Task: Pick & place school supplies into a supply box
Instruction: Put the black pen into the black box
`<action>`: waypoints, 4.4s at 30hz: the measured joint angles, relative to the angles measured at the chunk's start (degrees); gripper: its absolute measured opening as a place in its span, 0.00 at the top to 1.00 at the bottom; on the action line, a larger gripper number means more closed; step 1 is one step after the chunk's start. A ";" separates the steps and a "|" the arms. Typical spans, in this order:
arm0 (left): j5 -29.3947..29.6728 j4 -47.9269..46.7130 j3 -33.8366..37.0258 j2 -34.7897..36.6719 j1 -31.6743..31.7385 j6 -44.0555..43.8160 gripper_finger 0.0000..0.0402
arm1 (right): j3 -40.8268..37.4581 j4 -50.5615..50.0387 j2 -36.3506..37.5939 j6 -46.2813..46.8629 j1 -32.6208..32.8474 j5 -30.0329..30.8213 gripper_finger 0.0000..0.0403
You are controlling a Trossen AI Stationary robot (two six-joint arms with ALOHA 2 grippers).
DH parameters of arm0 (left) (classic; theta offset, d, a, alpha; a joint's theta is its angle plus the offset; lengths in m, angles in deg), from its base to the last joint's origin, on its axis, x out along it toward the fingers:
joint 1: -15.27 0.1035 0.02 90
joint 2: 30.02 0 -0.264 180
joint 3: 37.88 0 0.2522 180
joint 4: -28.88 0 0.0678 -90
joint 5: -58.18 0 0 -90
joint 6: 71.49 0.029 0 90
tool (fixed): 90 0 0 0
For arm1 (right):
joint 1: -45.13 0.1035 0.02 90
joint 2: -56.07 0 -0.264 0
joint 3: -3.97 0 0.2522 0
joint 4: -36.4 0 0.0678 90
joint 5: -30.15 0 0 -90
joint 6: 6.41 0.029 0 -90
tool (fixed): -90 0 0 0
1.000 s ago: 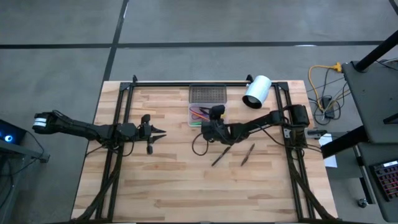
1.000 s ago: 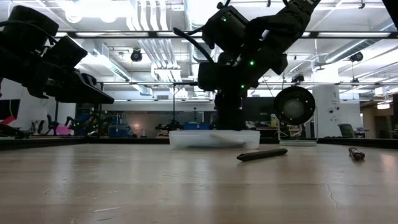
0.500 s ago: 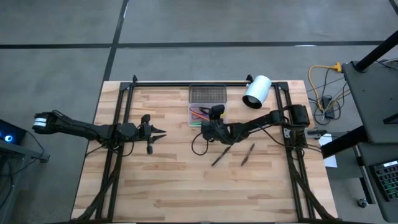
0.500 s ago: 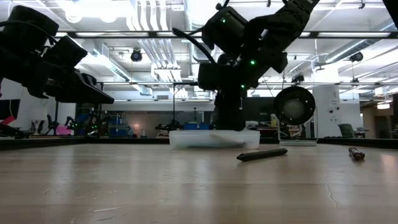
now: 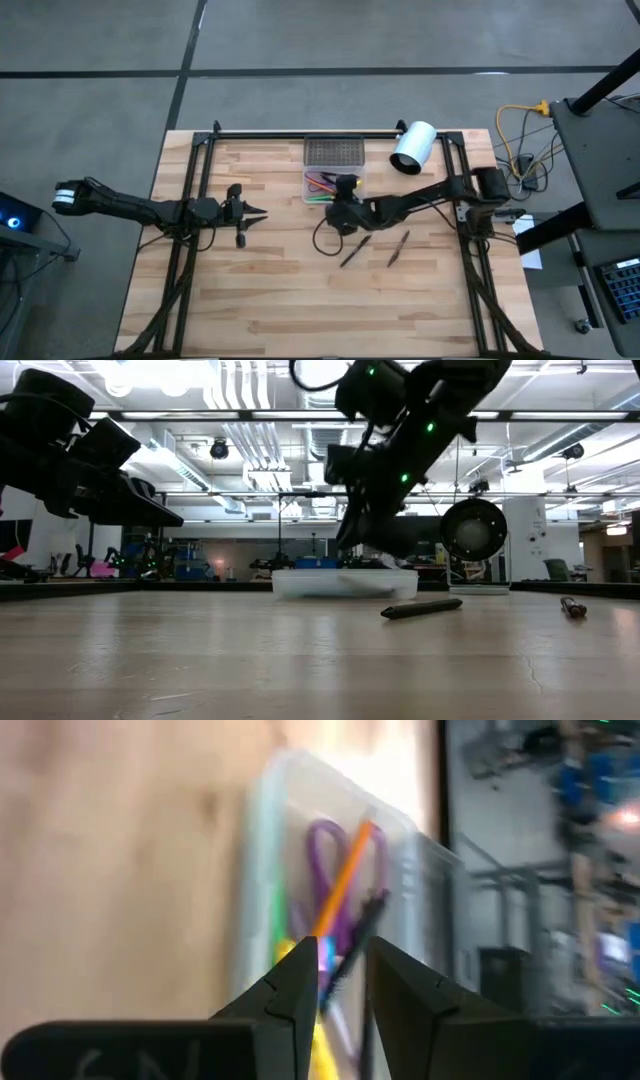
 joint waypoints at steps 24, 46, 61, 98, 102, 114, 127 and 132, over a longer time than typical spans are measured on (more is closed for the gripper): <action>0.01 0.00 0.00 0.01 0.01 0.00 0.87 | -0.42 -26.14 11.38 -9.45 -0.07 -40.80 0.80; 0.02 0.00 0.00 -0.01 0.01 0.00 0.87 | -0.05 -33.28 7.18 -6.78 0.02 -41.36 0.79; 0.01 0.00 0.00 0.00 0.01 0.00 0.87 | 0.41 -35.08 7.18 -4.44 1.50 -41.47 0.83; 0.02 0.02 0.00 0.01 0.01 0.00 0.87 | -3.08 -31.04 7.20 -4.20 -0.87 -41.08 0.80; 0.02 0.02 0.00 -0.01 -0.01 0.00 0.87 | -3.07 -28.16 7.20 -2.98 -0.87 -41.09 0.79; 0.02 0.00 0.00 -0.01 0.01 0.00 0.87 | -3.73 -26.72 7.20 1.22 -0.87 -41.38 0.82; 0.02 0.02 0.00 0.00 0.01 0.00 0.87 | -4.43 -29.75 7.22 0.78 -0.85 -41.71 0.81; 0.00 0.01 0.00 0.01 -0.01 0.00 0.87 | -5.19 -29.70 7.22 -1.61 -0.75 -41.68 0.80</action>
